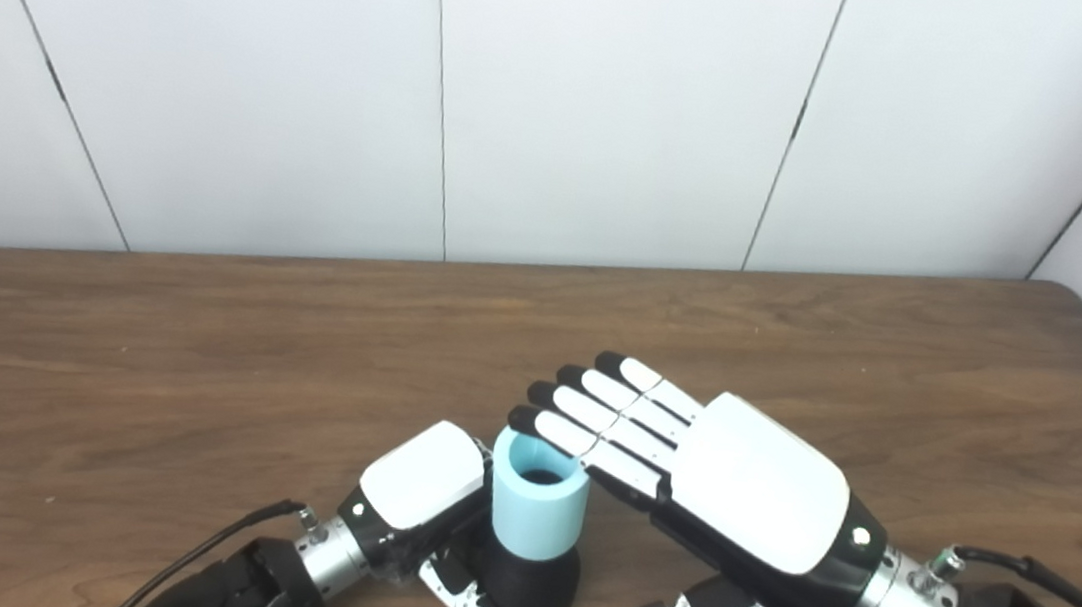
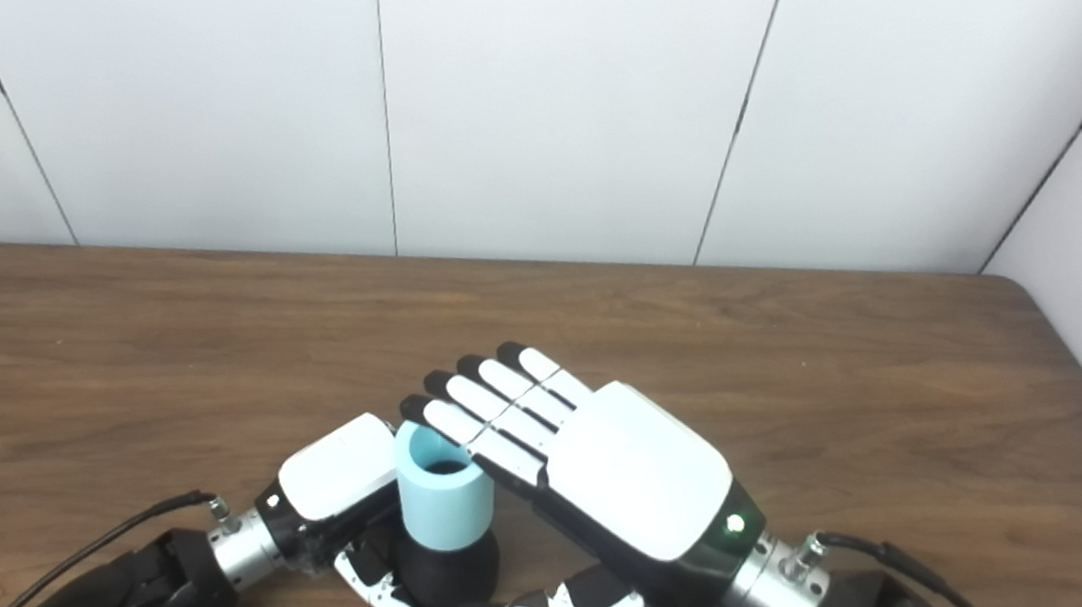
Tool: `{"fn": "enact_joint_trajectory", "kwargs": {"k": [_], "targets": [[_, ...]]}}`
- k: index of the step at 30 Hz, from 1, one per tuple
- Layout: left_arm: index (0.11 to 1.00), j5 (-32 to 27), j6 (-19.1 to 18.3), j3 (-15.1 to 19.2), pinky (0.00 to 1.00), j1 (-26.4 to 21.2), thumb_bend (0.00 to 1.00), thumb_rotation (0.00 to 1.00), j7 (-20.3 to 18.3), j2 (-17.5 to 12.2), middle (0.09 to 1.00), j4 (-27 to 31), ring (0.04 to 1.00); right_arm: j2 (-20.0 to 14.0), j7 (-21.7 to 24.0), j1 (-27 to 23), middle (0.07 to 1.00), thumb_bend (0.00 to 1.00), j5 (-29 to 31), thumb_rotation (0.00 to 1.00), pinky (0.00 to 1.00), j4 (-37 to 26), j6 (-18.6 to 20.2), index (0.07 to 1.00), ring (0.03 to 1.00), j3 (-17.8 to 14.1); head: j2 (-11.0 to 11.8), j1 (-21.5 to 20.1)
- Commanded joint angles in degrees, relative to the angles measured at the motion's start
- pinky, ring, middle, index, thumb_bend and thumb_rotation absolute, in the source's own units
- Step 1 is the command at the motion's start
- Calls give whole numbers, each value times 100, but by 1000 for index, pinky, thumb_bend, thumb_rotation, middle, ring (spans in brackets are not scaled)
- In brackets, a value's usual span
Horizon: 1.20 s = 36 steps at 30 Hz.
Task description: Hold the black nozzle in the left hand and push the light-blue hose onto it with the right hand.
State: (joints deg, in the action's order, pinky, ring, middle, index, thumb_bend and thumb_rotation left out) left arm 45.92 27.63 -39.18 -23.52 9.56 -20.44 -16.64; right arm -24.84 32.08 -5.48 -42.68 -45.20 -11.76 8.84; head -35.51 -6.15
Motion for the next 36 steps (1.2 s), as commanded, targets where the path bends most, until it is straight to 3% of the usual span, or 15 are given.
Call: {"fn": "enact_joint_trajectory", "kwargs": {"k": [1,16,21,36], "targets": [[482,85,-72,-139,101,287,520,42,-94,-35,217,-195,153,-10,-42,-75,985,365,-22,781,988,-45,-125,967,978,-27,-9,-5],[482,132,-73,-143,97,284,520,42,-81,-33,211,-197,148,-17,-4,-67,985,366,-94,741,994,121,-178,958,987,29,0,14],[482,121,-73,-124,98,290,520,42,-119,-14,216,-222,151,-17,-76,-91,968,392,-145,684,976,218,-288,940,974,22,13,5],[482,104,-72,-148,94,280,520,43,-60,2,206,-260,146,67,-98,-55,973,407,-125,738,971,271,-513,953,981,8,15,20]]}}
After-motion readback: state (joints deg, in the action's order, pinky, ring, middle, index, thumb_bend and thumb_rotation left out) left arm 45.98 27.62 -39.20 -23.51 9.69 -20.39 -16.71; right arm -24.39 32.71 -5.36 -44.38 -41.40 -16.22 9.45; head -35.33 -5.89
